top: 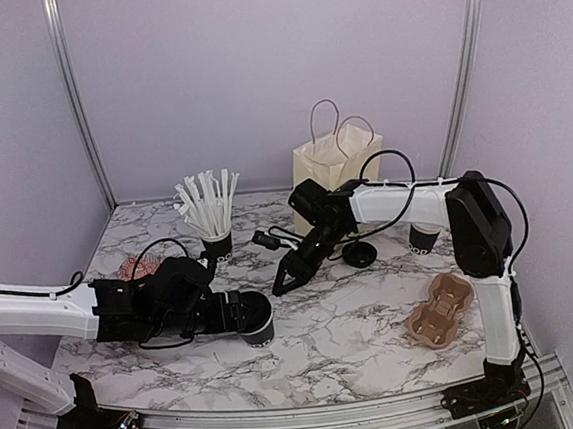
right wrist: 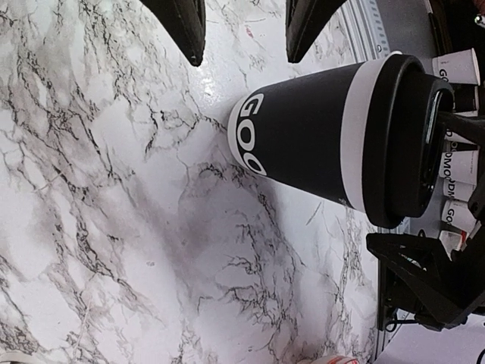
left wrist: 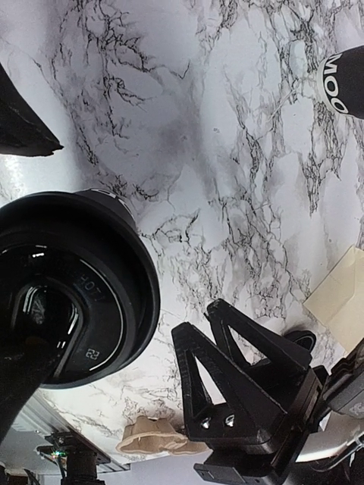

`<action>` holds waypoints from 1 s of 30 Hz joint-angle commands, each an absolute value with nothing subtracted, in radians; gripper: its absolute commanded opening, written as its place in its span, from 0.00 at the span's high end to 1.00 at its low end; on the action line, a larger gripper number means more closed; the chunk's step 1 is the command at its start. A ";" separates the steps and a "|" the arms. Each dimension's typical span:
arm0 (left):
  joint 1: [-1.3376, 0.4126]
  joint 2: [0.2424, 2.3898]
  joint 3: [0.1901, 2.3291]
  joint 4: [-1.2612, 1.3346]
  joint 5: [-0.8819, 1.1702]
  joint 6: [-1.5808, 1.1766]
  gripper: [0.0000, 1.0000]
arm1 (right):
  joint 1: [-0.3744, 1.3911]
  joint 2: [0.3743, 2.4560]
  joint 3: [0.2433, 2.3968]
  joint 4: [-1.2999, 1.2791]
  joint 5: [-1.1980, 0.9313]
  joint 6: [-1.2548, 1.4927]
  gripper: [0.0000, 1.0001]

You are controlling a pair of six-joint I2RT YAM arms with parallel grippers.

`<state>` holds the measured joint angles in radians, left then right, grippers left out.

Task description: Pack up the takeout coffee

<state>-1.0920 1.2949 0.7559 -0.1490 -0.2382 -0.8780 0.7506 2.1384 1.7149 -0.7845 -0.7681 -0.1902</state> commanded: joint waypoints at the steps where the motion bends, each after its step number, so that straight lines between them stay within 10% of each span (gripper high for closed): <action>1: -1.093 1.273 0.775 -0.190 -0.277 -0.853 0.15 | 0.732 2.076 1.697 -0.771 -0.747 -0.210 0.65; 30: -1.058 1.133 0.750 -0.220 -0.184 -0.631 0.23 | 0.745 1.910 1.480 -0.753 -0.816 -0.323 0.71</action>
<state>-1.0580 1.1934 0.7918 -0.1856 -0.2466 -0.7170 0.7277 1.9343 1.4849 -0.7776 -0.8001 -0.2966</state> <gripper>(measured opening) 0.759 0.285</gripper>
